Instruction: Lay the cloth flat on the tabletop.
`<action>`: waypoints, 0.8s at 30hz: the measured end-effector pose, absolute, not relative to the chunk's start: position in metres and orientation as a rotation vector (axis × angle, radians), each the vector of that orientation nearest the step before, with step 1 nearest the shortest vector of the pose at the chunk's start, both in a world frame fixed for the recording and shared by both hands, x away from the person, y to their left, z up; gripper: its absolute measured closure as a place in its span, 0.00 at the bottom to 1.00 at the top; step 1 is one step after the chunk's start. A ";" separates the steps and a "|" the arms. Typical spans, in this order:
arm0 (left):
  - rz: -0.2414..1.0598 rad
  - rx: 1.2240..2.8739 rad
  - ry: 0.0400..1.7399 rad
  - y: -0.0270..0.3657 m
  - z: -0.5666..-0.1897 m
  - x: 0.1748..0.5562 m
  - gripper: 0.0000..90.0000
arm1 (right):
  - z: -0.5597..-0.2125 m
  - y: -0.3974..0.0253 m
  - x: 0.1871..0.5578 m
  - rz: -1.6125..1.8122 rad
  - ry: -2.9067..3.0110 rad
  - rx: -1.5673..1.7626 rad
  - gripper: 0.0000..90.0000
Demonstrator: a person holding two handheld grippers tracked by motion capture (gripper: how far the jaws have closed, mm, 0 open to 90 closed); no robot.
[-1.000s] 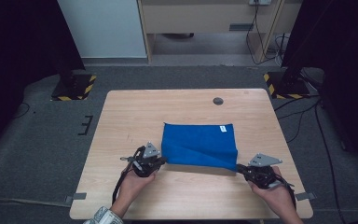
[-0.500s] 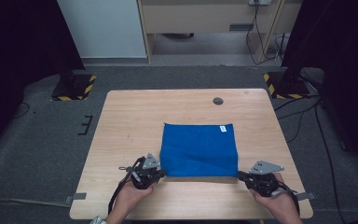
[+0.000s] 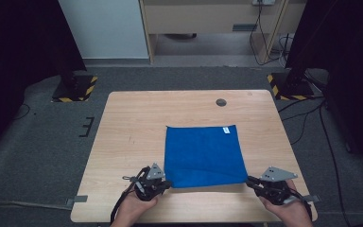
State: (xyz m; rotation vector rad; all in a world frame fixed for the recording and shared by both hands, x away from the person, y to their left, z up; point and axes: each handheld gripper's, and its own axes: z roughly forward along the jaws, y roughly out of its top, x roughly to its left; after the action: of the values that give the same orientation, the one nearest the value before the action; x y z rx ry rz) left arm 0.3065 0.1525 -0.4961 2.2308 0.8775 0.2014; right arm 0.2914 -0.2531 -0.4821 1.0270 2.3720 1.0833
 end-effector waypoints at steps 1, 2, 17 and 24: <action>0.206 2.224 0.879 0.154 -0.495 0.305 0.98 | -0.481 -0.253 0.291 1.090 2.360 1.025 0.79; 0.209 2.211 0.885 0.156 -0.494 0.304 0.97 | -0.480 -0.253 0.291 1.105 2.343 1.028 0.74; 0.349 2.146 0.974 0.162 -0.503 0.330 0.48 | -0.499 -0.237 0.322 1.027 2.291 1.112 0.36; 0.347 2.258 0.951 0.154 -0.514 0.330 0.46 | -0.512 -0.231 0.339 0.957 2.280 1.137 0.30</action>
State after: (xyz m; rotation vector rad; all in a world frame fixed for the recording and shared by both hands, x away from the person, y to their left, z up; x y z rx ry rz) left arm 0.3303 0.1544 -0.5141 2.2581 0.9511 0.3468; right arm 0.3389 -0.2306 -0.5123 1.1371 2.2803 0.9572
